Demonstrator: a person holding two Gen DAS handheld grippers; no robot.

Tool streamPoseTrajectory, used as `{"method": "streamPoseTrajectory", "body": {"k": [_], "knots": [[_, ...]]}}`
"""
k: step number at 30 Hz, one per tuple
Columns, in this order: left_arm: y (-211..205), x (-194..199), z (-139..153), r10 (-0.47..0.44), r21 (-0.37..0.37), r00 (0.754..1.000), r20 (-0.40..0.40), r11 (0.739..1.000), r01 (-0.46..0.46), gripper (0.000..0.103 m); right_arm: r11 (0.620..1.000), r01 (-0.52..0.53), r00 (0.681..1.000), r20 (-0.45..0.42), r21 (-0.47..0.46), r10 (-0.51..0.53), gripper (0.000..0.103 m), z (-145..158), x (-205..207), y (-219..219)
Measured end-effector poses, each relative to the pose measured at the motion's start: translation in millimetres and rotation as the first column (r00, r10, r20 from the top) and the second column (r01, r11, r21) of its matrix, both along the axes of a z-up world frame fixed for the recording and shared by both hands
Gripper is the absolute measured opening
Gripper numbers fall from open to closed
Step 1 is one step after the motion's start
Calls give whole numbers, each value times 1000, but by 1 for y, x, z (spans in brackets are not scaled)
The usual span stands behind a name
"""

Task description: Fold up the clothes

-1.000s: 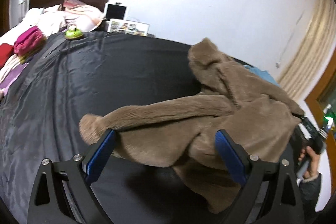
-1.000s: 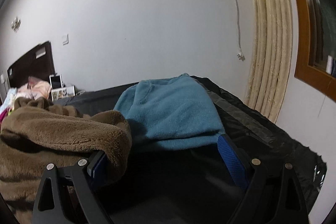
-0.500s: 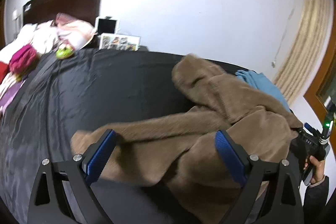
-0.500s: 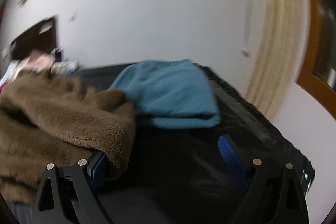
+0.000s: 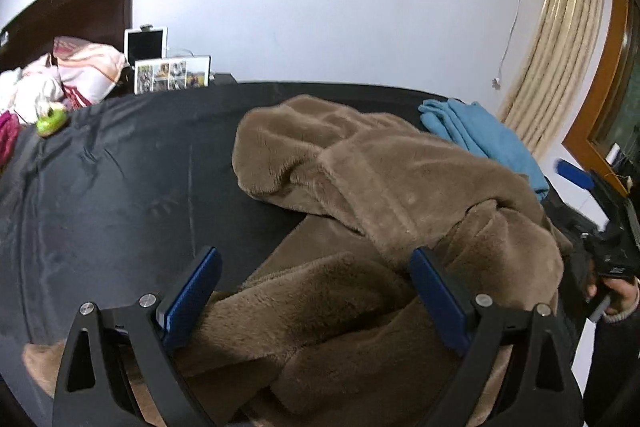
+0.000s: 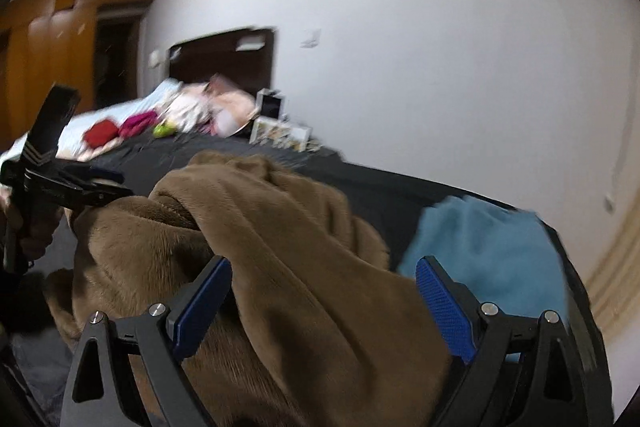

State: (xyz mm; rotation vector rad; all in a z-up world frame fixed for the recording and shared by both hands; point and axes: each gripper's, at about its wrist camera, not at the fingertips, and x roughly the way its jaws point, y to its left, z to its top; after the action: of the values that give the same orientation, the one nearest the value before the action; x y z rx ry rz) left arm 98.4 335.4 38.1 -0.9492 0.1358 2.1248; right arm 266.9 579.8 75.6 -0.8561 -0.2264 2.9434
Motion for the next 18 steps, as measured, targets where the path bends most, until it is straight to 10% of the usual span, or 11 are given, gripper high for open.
{"method": "streamPoseTrajectory", "body": {"k": [5, 8, 14, 18], "knots": [[-2, -8, -18, -2, 9, 998, 59, 1000, 2, 98, 996, -87, 988, 125, -20, 89, 89, -22, -47, -7], [-2, -12, -26, -6, 14, 995, 98, 1000, 5, 100, 997, -78, 985, 153, -28, 81, 36, -30, -62, -8], [-3, -14, -30, -7, 29, 991, 133, 1000, 3, 100, 996, 87, 996, -9, 24, -86, 31, -1, -39, 7], [-1, -13, -30, -2, 21, 991, 132, 1000, -1, 101, 933, 321, 940, -172, 163, -294, 31, 22, 1, 26]]}}
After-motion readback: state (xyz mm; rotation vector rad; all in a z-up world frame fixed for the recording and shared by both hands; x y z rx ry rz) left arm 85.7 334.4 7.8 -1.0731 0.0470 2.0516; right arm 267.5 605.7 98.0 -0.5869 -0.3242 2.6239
